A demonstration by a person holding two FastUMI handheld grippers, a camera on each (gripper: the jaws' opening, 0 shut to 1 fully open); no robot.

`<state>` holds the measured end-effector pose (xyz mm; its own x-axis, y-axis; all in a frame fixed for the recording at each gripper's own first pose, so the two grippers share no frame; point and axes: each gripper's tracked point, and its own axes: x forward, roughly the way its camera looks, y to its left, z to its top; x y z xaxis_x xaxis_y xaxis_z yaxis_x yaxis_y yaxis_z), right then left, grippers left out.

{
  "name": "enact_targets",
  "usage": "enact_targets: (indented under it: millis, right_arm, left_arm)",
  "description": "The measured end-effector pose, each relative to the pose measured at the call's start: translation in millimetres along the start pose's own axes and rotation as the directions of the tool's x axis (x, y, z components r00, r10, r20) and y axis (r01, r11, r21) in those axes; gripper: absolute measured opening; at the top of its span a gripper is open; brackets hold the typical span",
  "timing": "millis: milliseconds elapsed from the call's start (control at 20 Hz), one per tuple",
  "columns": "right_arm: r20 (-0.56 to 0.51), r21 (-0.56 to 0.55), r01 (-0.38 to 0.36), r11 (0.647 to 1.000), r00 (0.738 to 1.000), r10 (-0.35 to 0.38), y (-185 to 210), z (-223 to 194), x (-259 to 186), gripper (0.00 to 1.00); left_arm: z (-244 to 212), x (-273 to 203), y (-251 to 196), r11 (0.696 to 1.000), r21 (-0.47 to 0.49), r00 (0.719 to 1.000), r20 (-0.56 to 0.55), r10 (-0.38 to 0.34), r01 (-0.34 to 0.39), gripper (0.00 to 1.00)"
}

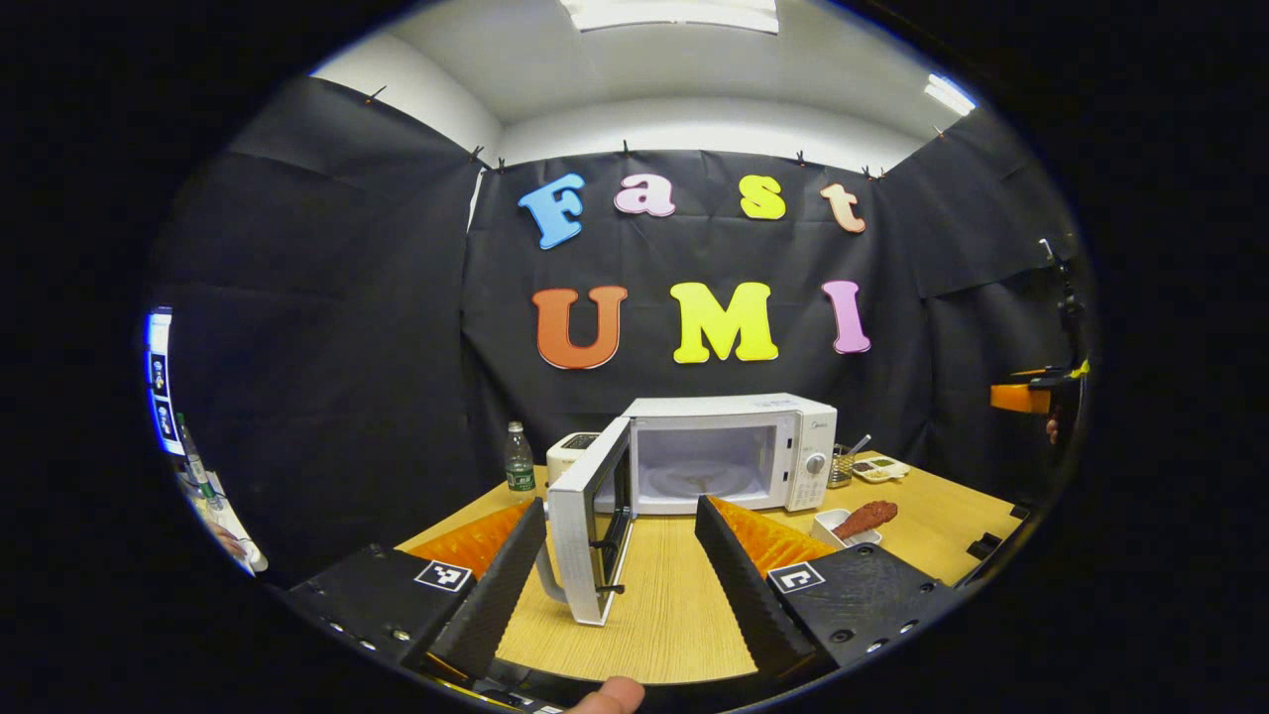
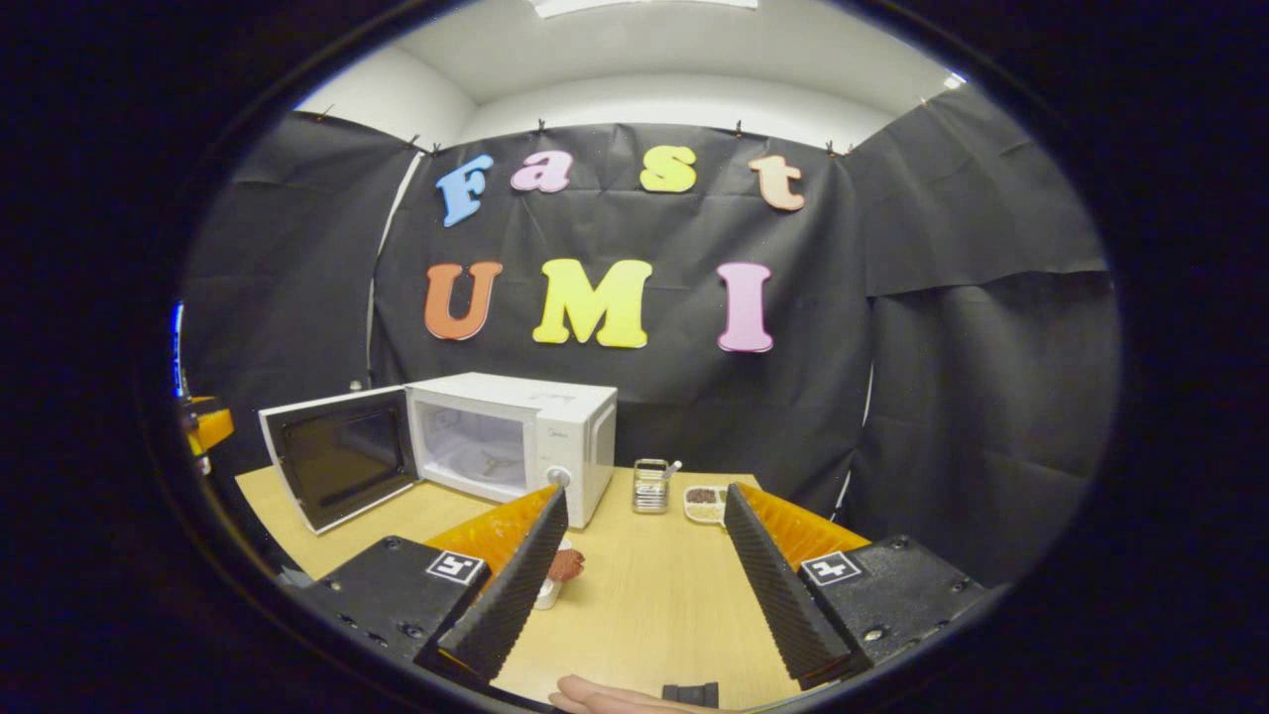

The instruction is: Open the microwave oven with the left hand, put the food in, and close the microwave oven.

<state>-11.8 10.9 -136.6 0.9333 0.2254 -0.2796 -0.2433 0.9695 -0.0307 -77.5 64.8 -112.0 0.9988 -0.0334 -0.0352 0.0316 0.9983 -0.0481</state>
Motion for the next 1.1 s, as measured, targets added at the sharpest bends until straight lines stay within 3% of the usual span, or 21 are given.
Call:
enact_targets:
  millis: [50,100,150,200,350,500,700,750,800,850,900,950,1000,1050,1100]
  right_arm:
    - [-0.023,-0.006,-0.018,1.0,1.0,0.017,5.1,-1.8,5.3,0.96]
    - [-0.048,-0.008,-0.037,0.999,0.998,0.037,10.7,-5.2,10.8,1.0]
    - [-0.078,-0.005,-0.053,0.999,0.996,0.052,14.2,-9.8,18.1,0.95]
    - [-0.112,-0.002,-0.069,0.998,0.991,0.068,17.9,-15.0,25.9,1.0]
    - [-0.219,0.015,-0.108,0.994,0.97,0.108,22.5,-33.1,53.0,1.0]
    - [-0.336,0.08,-0.149,0.986,0.927,0.167,27.5,-57.6,80.8,0.96]
    - [-0.45,0.188,-0.175,0.966,0.859,0.243,29.6,-89.1,113.4,1.0]
    - [-0.475,0.233,-0.185,0.955,0.835,0.278,33.2,-97.0,119.0,1.0]
    - [-0.498,0.286,-0.198,0.937,0.805,0.322,40.1,-106.0,123.1,0.97]
    - [-0.52,0.337,-0.204,0.919,0.773,0.363,44.9,-114.4,127.6,0.97]
    - [-0.538,0.379,-0.215,0.9,0.74,0.404,49.9,-122.2,132.0,0.96]
    - [-0.557,0.407,-0.23,0.884,0.704,0.44,53.4,-130.2,135.1,0.82]
    - [-0.568,0.433,-0.234,0.871,0.679,0.465,55.3,-137.9,140.5,0.82]
    - [-0.582,0.467,-0.241,0.851,0.641,0.501,59.3,-146.2,142.9,0.81]
    - [-0.587,0.509,-0.237,0.828,0.608,0.535,65.2,-155.0,143.6,0.77]
  left_arm:
    - [5.4,-2.2,-3.8,1.0,-0.008,1.0,0.001,-0.001,0.001,0.93]
    - [8.2,-4.1,-5.9,1.0,-0.013,1.0,-0.007,0.004,-0.004,0.93]
    - [11.4,-5.4,-6.2,1.0,-0.012,1.0,-0.013,0.02,-0.02,0.93]
    - [17.7,-6.1,-6.8,0.999,-0.001,0.999,-0.008,0.036,-0.036,0.93]
    - [36.2,-6.2,-25.7,1.0,-0.006,1.0,0.019,0.016,-0.016,0.93]
    - [52.6,-2.0,-49.2,0.999,-0.029,0.999,0.044,-0.032,0.034,0.93]
    - [61.6,1.2,-77.0,0.997,0.001,0.995,0.064,-0.075,0.075,0.92]
    - [62.8,0.7,-87.0,0.996,0.014,0.993,0.069,-0.094,0.093,0.93]
    - [62.3,-0.5,-97.0,0.993,0.026,0.991,0.068,-0.114,0.112,0.82]
    - [59.9,-0.9,-105.4,0.99,0.036,0.989,0.06,-0.135,0.133,0.93]
    - [56.9,-2.4,-112.9,0.988,0.037,0.987,0.048,-0.153,0.152,0.93]
    - [57.5,-4.4,-116.7,0.986,0.04,0.986,0.046,-0.162,0.16,0.94]
    - [59.3,-5.5,-117.4,0.986,0.044,0.985,0.05,-0.165,0.163,0.87]
    - [59.5,-6.0,-116.9,0.986,0.047,0.985,0.051,-0.164,0.161,0.96]
    - [57.9,-5.8,-116.6,0.986,0.048,0.986,0.05,-0.16,0.158,0.96]
